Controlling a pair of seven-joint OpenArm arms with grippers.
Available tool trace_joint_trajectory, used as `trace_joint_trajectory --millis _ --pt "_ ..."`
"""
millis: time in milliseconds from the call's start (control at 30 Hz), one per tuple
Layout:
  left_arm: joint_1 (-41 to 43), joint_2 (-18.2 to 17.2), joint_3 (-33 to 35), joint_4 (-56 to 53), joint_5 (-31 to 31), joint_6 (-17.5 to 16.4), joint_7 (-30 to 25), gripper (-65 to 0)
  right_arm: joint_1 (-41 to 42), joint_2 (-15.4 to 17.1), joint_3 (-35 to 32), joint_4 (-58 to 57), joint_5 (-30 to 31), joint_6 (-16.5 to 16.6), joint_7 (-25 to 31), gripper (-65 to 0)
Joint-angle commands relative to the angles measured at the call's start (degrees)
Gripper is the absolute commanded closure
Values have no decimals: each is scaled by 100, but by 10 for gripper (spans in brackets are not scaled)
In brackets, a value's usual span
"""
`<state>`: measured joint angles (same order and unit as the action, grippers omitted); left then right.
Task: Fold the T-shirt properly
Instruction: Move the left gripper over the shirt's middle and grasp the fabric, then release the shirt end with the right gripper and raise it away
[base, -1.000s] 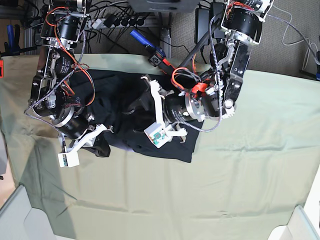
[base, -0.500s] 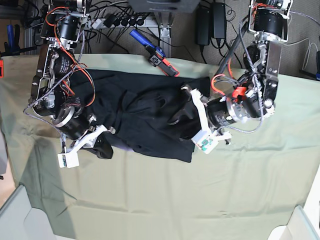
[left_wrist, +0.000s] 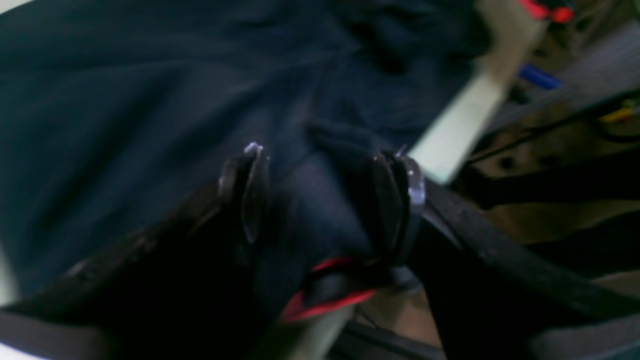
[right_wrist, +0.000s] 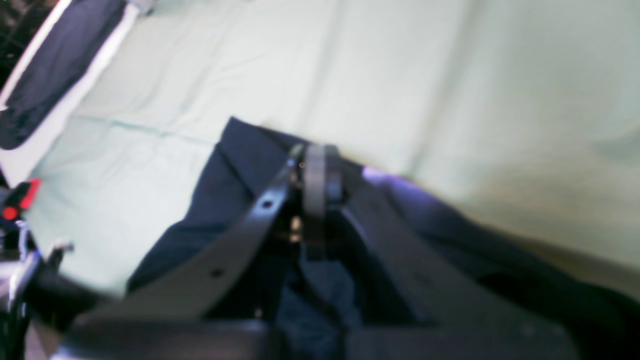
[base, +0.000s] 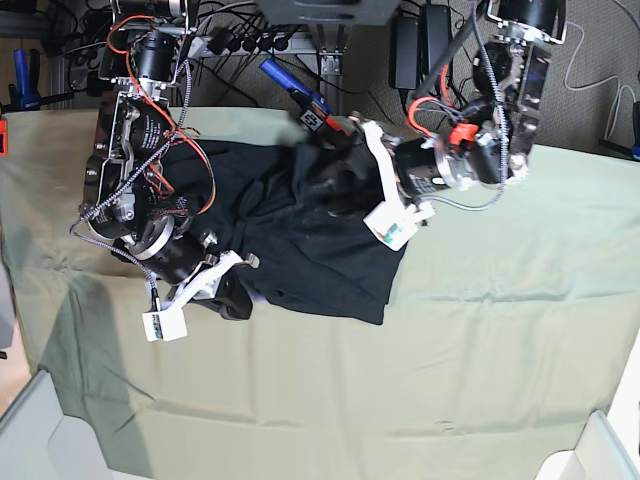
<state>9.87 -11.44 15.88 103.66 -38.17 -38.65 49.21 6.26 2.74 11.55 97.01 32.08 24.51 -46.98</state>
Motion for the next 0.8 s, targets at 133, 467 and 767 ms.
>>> trace_joint_trajectory --millis 133,467,767 --pt "-90 96 656 103 39 -135 -140 -370 166 13 44 101 -37 398 175 0" --pt "-487 22 87 103 -26 -135 -133 -370 273 236 1351 114 361 398 -17 0" --pt "-494 -201 -734 103 -638 -135 -85 -370 146 1237 2857 68 758 398 -573 0"
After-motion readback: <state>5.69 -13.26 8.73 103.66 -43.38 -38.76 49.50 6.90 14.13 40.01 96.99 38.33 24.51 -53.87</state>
